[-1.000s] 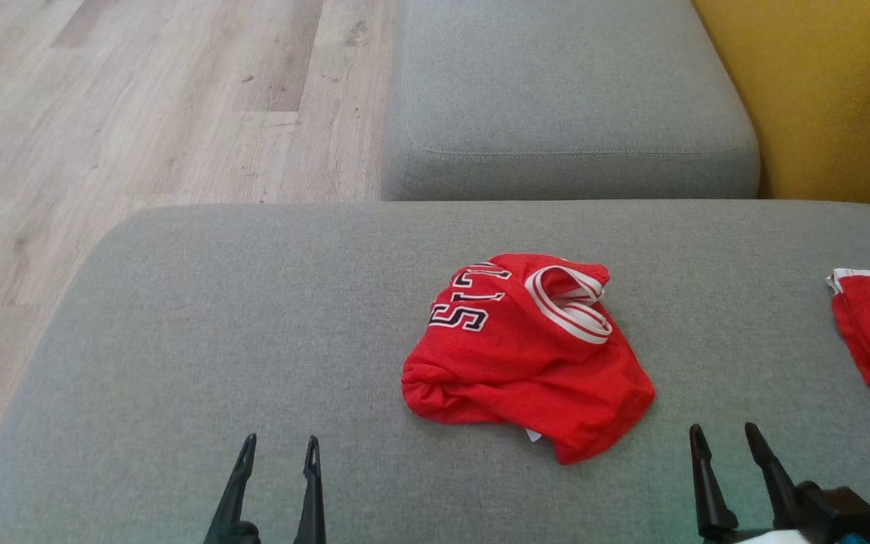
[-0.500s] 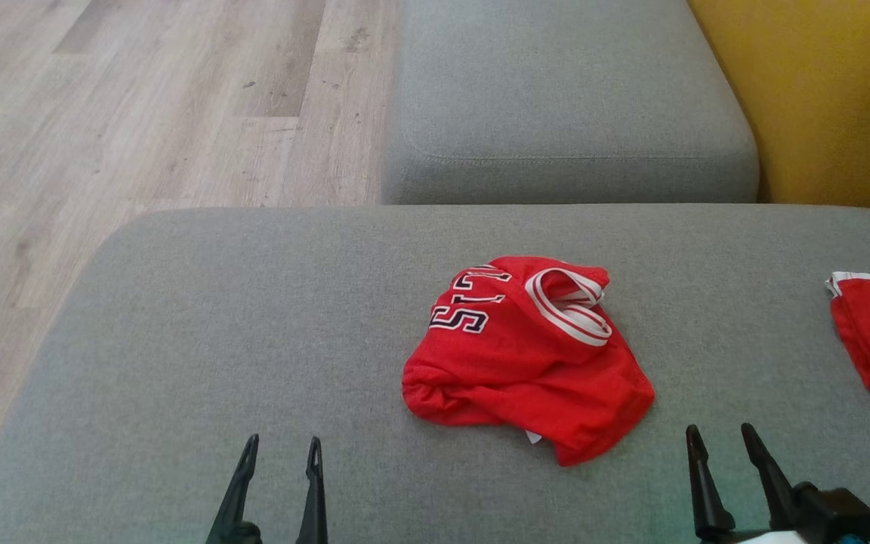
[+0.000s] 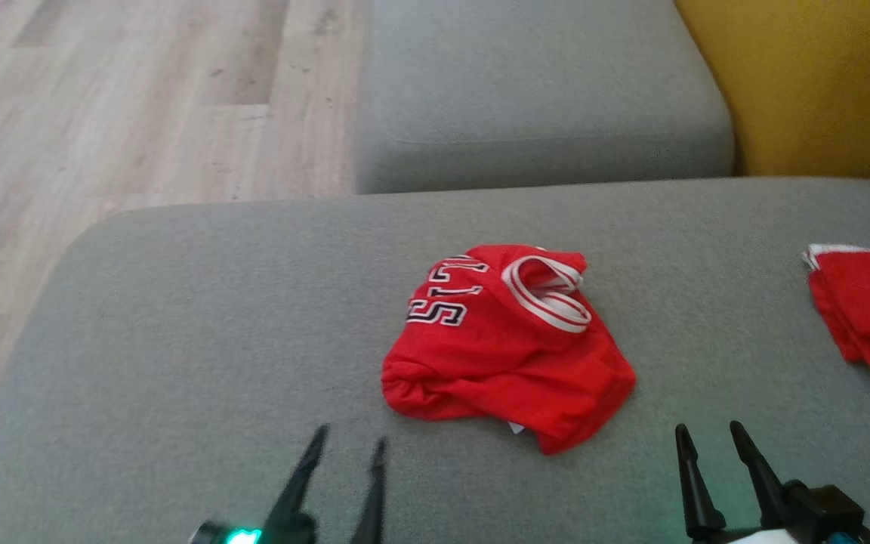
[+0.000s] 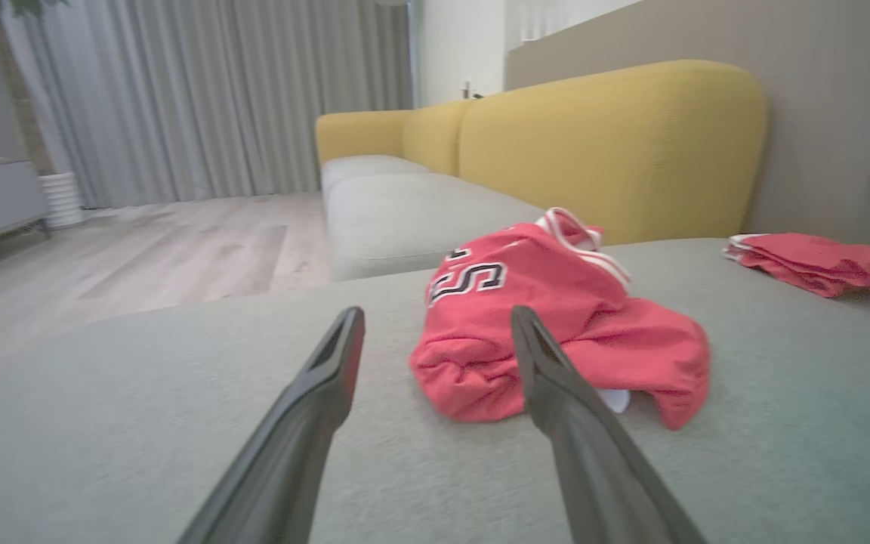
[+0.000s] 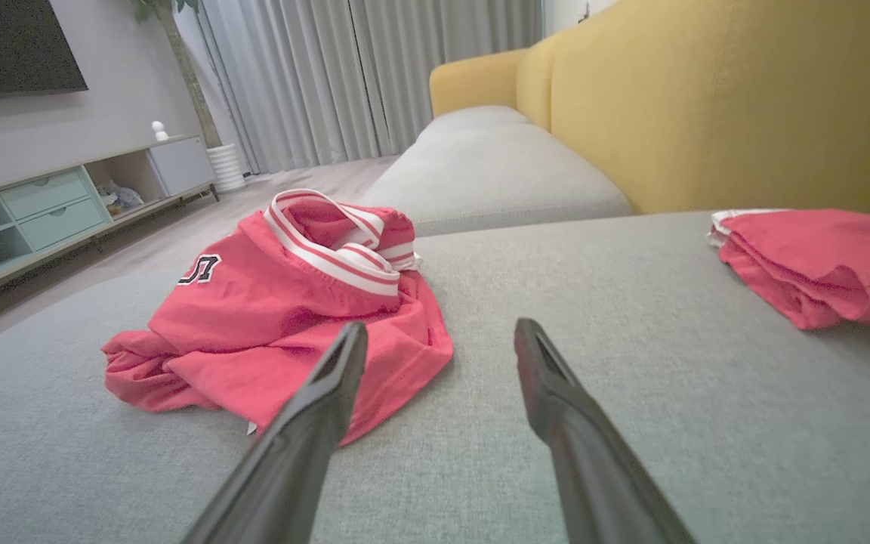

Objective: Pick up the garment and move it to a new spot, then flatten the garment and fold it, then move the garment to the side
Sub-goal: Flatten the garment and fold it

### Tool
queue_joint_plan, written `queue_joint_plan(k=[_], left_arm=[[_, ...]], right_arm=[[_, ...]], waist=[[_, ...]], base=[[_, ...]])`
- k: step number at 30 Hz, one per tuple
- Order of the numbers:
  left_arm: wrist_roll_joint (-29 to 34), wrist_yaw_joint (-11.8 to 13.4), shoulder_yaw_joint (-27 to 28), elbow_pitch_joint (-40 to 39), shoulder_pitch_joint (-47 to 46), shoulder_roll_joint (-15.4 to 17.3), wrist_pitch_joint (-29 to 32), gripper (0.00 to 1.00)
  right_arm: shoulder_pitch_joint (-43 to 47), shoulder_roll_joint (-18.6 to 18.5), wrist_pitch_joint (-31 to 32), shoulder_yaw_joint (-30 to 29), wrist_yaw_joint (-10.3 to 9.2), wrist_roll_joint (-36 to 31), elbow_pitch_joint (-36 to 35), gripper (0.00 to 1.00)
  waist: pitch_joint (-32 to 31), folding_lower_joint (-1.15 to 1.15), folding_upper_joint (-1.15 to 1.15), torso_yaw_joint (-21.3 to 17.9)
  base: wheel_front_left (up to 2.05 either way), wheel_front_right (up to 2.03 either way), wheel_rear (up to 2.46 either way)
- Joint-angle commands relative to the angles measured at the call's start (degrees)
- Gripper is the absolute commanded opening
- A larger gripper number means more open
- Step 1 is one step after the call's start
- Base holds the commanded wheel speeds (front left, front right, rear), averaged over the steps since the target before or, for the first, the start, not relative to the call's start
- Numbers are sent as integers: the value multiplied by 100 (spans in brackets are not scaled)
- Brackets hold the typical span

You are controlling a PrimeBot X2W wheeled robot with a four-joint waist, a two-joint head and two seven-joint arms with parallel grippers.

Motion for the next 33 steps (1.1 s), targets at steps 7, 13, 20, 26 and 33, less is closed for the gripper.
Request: queue_joint_plan(k=[7,13,20,26,33], left_arm=[[-176,-466,-915,528,-1556,-60,-54,100],[-365,-497,-1769,1465,-2668,-60,-54,100],[-756,-274,-2403,2710,-4018,-60,-55,100],[-689,67,-2607,3816,-4793,-60,-19,100],[-730,369,-2753,5152,-5326,-60,309,100]], right_arm=[[-400,-37,-63,226,39,-134,-235,100],[-564,-37,-63,400,39,-252,-280,100],[-777,-37,-63,688,39,-312,-359,100],[-870,-37,-63,746,39,-276,-367,100],[-1000,-37,-63,924,39,-214,-329,100]], waist=[[410,0,0,-774],[729,0,0,-1448],[1319,0,0,-2079],[1600,0,0,-2364],[1784,0,0,-2535]], base=[[0,0,0],[0,0,0],[0,0,0],[0,0,0],[0,0,0]])
